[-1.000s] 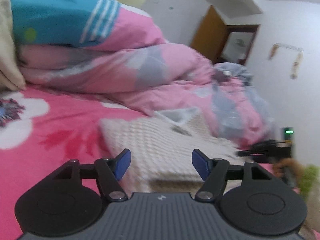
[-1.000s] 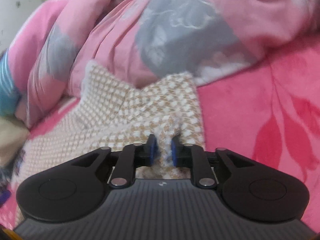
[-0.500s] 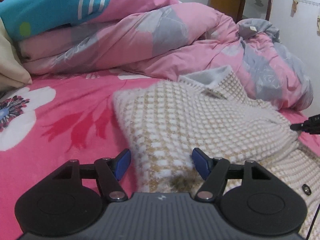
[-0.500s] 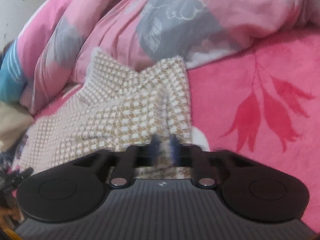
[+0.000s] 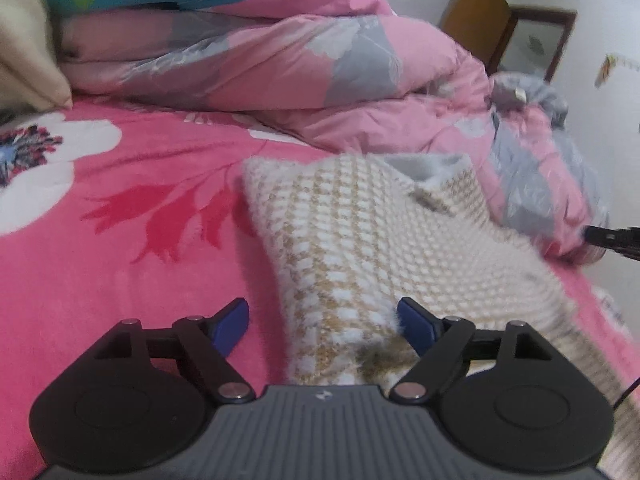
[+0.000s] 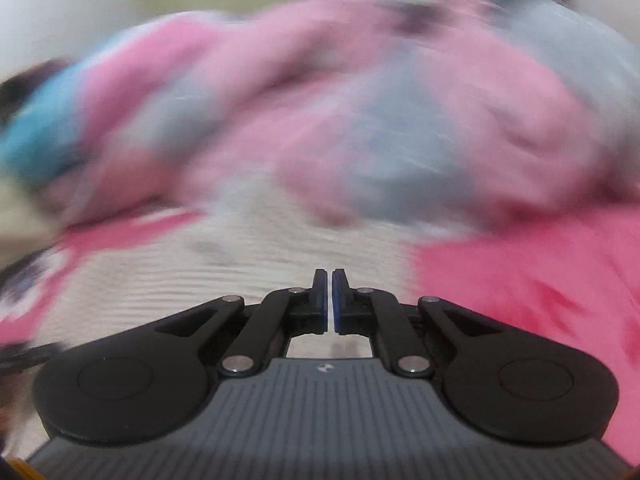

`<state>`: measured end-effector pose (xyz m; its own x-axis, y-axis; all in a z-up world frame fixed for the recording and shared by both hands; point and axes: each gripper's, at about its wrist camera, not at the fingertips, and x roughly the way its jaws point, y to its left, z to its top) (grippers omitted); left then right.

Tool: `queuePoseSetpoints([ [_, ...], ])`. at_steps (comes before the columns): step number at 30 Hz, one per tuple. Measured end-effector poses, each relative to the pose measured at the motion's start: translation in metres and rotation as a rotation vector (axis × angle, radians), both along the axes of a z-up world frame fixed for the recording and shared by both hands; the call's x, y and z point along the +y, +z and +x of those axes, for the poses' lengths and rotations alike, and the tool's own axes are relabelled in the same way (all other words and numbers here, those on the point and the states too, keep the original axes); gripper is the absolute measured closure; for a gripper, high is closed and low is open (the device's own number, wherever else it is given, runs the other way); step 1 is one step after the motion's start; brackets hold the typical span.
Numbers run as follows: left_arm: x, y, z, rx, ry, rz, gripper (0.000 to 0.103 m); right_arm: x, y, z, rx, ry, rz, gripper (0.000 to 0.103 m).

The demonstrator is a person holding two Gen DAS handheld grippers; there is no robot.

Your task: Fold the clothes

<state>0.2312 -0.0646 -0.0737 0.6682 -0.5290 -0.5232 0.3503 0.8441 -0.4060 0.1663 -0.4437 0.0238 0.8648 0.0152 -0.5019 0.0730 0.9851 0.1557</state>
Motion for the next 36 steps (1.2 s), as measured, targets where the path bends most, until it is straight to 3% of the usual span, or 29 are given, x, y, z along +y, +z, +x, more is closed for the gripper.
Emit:
queuePoseSetpoints([
  [3, 0.016, 0.004, -0.002, 0.025, 0.011, -0.101, 0.021, 0.063, 0.008, 0.034, 0.023, 0.216, -0.041, 0.098],
  [5, 0.026, 0.006, -0.002, 0.024, 0.028, -0.144, 0.021, 0.09, -0.002, 0.056, 0.073, 0.288, -0.096, 0.097],
  [10, 0.025, -0.005, 0.007, 0.05, 0.006, -0.137, 0.02, 0.088, -0.068, 0.087, 0.356, 0.223, -0.253, 0.092],
  [12, 0.021, -0.009, 0.006, 0.034, -0.003, -0.116, 0.019, 0.086, -0.056, 0.089, 0.381, 0.19, -0.259, 0.089],
  [13, 0.019, -0.01, 0.006, 0.027, -0.008, -0.105, 0.018, 0.088, -0.047, 0.092, 0.384, 0.173, -0.258, 0.088],
  [16, 0.013, -0.011, 0.004, 0.01, -0.019, -0.069, 0.016, 0.102, -0.014, 0.104, 0.298, 0.259, -0.175, 0.08],
  [18, 0.012, -0.013, 0.003, 0.002, -0.028, -0.056, 0.015, 0.114, 0.004, 0.123, 0.248, 0.35, -0.08, 0.058],
  [20, 0.01, -0.014, 0.002, -0.005, -0.033, -0.048, 0.015, 0.133, 0.014, 0.154, 0.235, 0.45, 0.009, 0.044],
  [22, 0.011, -0.015, 0.002, -0.01, -0.036, -0.05, 0.014, 0.154, 0.012, 0.188, 0.273, 0.521, 0.036, 0.044],
  [25, 0.013, -0.016, 0.001, -0.011, -0.038, -0.063, 0.014, 0.179, -0.002, 0.234, 0.408, 0.593, 0.045, 0.044],
  [31, 0.015, -0.016, 0.0, -0.012, -0.039, -0.086, 0.014, 0.209, -0.04, 0.292, 0.739, 0.689, 0.013, 0.044],
  [34, 0.015, -0.016, -0.001, -0.013, -0.039, -0.089, 0.014, 0.212, -0.042, 0.295, 0.777, 0.744, 0.008, 0.045],
  [36, 0.014, -0.016, 0.0, -0.013, -0.039, -0.091, 0.014, 0.211, -0.04, 0.292, 0.801, 0.787, 0.039, 0.056],
])
